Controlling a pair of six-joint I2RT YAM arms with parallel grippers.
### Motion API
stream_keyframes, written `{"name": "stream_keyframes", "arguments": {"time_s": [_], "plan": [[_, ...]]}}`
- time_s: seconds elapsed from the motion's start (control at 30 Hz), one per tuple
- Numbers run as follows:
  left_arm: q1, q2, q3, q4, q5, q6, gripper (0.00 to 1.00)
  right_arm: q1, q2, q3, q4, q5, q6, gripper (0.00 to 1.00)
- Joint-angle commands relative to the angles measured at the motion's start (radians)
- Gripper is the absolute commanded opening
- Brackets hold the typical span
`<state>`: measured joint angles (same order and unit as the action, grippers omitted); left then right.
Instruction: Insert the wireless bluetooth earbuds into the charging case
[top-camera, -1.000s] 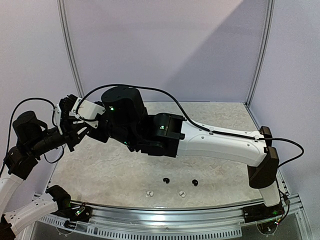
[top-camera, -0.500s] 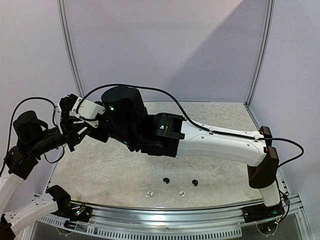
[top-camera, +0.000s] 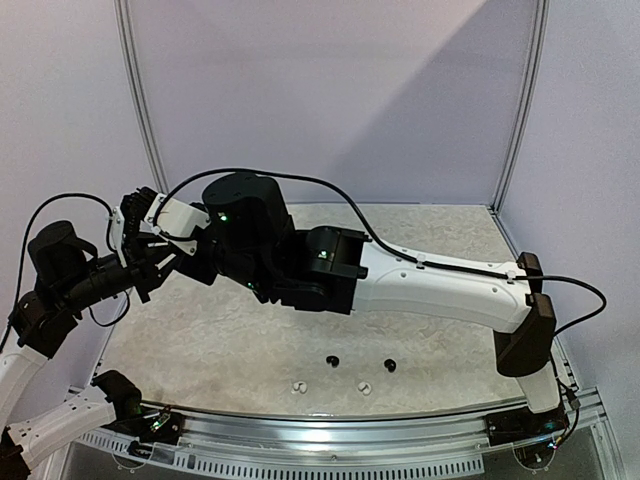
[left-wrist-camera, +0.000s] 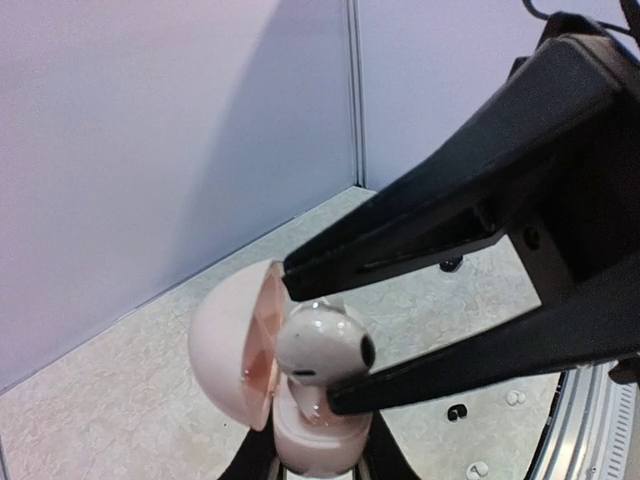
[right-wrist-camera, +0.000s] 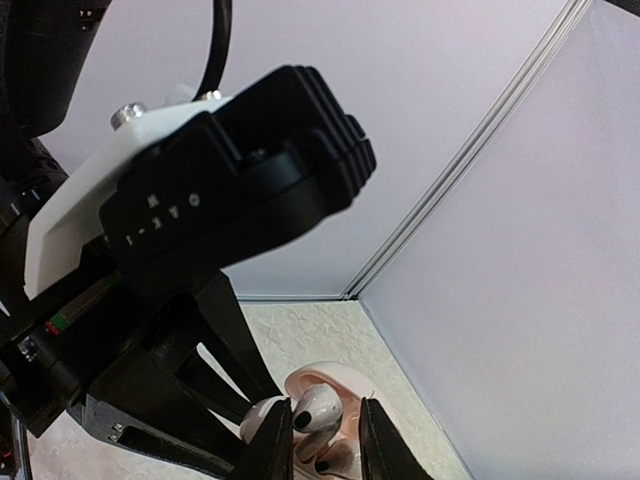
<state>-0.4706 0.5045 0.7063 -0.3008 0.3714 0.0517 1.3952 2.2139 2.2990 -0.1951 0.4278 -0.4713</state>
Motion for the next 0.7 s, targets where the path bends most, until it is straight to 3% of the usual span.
{"name": "stream_keyframes", "arguments": {"time_s": [0.0, 0.67], "plan": [[-0.013, -0.011, 0.028, 0.09, 0.002, -0.022, 0.0, -0.009, 0.046, -0.001, -0.093, 0.023, 0.023, 0.23], [-0.013, 0.015, 0.045, 0.082, 0.037, -0.034, 0.0, -0.012, 0.054, 0.0, -0.062, 0.016, 0.043, 0.24]]}}
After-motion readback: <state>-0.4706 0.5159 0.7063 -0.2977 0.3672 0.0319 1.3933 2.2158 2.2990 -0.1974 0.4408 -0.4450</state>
